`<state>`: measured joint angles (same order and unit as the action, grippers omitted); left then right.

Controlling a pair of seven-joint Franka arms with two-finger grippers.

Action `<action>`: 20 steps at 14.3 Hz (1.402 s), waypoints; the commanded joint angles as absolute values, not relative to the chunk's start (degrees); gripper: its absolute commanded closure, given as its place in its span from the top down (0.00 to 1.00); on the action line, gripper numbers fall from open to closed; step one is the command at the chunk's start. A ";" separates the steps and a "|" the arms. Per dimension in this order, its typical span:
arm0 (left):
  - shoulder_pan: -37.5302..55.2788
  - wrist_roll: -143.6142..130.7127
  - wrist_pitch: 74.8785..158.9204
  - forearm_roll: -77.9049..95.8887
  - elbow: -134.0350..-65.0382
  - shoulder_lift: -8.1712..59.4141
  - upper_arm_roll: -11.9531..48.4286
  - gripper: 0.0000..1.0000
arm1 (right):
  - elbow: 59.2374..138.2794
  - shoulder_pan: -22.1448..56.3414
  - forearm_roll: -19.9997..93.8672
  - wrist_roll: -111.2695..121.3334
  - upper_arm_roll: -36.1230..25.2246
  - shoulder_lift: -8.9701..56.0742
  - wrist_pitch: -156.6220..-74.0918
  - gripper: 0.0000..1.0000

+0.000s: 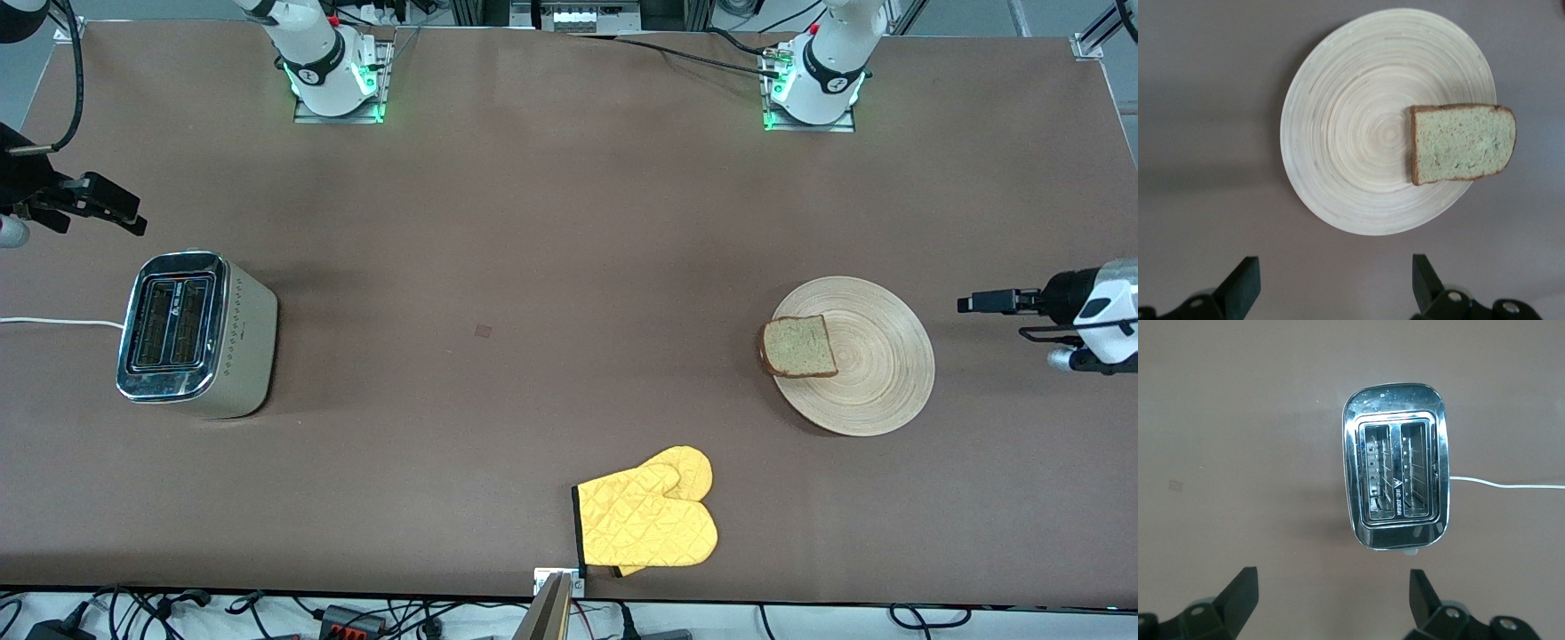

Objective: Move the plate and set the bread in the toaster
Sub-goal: 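Reach the left gripper toward the edge of the wooden plate, then push the wooden plate with the left gripper toward the toaster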

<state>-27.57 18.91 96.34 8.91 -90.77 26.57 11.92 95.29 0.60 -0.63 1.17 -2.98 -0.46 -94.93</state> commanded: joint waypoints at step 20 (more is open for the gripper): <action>-35.42 39.55 97.74 31.35 -87.27 49.48 13.10 0.15 | 95.89 -0.09 -1.14 2.20 -2.37 -0.88 -95.01 1.00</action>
<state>-35.26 38.72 99.82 27.90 -88.21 48.62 12.46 95.45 0.60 -0.64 1.18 -2.98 -0.42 -94.93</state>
